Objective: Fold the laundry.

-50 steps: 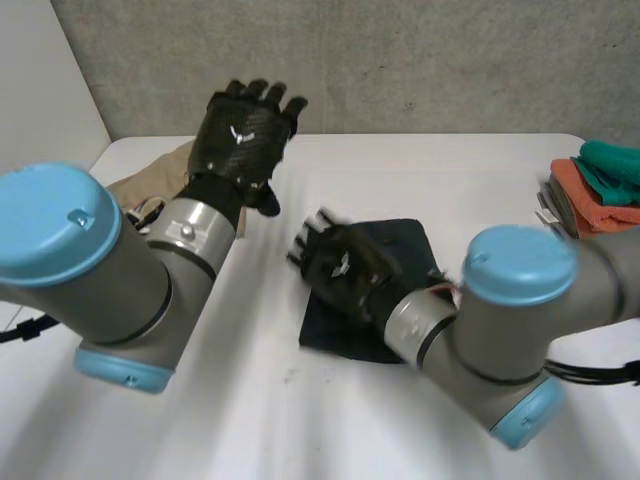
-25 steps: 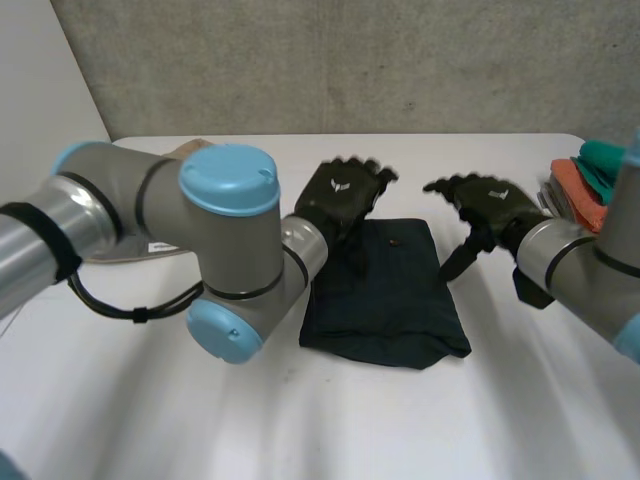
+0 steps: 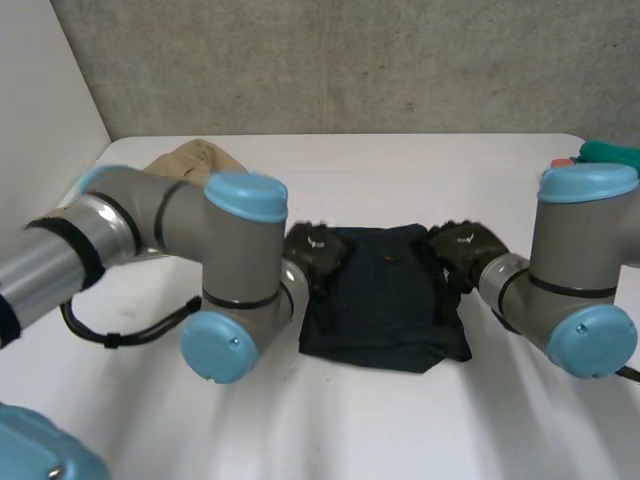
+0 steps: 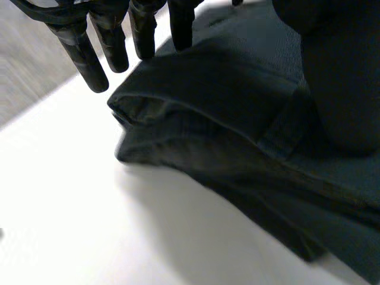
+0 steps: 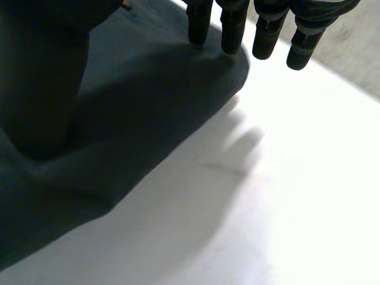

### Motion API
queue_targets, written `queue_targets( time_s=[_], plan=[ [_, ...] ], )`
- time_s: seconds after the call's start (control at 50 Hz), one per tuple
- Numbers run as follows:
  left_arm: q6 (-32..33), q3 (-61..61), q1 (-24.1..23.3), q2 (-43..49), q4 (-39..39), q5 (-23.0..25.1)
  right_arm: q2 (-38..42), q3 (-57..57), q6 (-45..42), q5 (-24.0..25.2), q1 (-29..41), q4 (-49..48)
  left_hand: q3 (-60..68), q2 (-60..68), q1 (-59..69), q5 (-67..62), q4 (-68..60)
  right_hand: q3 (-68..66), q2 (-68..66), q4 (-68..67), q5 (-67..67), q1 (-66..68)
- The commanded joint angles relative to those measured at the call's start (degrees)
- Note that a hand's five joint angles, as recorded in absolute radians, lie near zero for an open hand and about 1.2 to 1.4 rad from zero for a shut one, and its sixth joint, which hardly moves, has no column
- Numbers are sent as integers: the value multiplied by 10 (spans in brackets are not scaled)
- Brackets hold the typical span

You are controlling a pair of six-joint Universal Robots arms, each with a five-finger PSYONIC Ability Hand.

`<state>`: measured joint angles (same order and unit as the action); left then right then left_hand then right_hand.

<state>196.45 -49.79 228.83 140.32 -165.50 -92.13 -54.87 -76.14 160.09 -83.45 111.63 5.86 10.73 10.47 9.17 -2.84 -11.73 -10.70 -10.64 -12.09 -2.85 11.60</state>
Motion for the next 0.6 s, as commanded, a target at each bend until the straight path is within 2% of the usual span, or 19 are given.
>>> queue_targets(
  time_s=[0.02, 0.08, 0.16, 0.18, 0.24, 0.26, 0.34, 0.44, 0.6],
  plan=[
    [-2, -2, 19, -82, -48, 18, -132, -84, -21, -17, 21, -72, -7, -5, 8, 28, 17, 7, 6, 21, 29, -16],
    [-4, -4, 24, -113, -63, 40, -167, -133, -42, -28, 36, -107, -7, -5, 8, 28, 17, 7, 6, 21, 29, -16],
    [-6, -5, 31, -154, -68, 105, -199, -213, -62, -43, 62, -157, -7, -5, 8, 28, 17, 7, 6, 21, 29, -16],
    [-7, -6, 36, -164, -66, 140, -201, -240, -61, -49, 75, -173, -7, -5, 8, 28, 17, 7, 6, 21, 29, -16],
    [-12, -6, 39, -173, -62, 199, -195, -274, -59, -60, 97, -194, -7, -5, 8, 28, 17, 7, 6, 21, 29, -16],
    [-19, -7, 39, -177, -55, 239, -188, -290, -56, -72, 113, -207, -7, -5, 8, 28, 17, 7, 6, 21, 29, -16],
    [-48, -13, 40, -186, -30, 311, -150, -320, -41, -113, 139, -271, -7, -5, 8, 28, 17, 7, 6, 21, 29, -16],
    [-73, -15, 39, -193, -28, 331, -110, -337, -11, -139, 145, -358, -7, -5, 8, 28, 17, 7, 6, 21, 29, -16],
    [-76, -19, 38, -193, -28, 330, -57, -319, -11, -141, 142, -434, -7, -5, 8, 28, 17, 7, 6, 21, 29, -16]
  ],
)
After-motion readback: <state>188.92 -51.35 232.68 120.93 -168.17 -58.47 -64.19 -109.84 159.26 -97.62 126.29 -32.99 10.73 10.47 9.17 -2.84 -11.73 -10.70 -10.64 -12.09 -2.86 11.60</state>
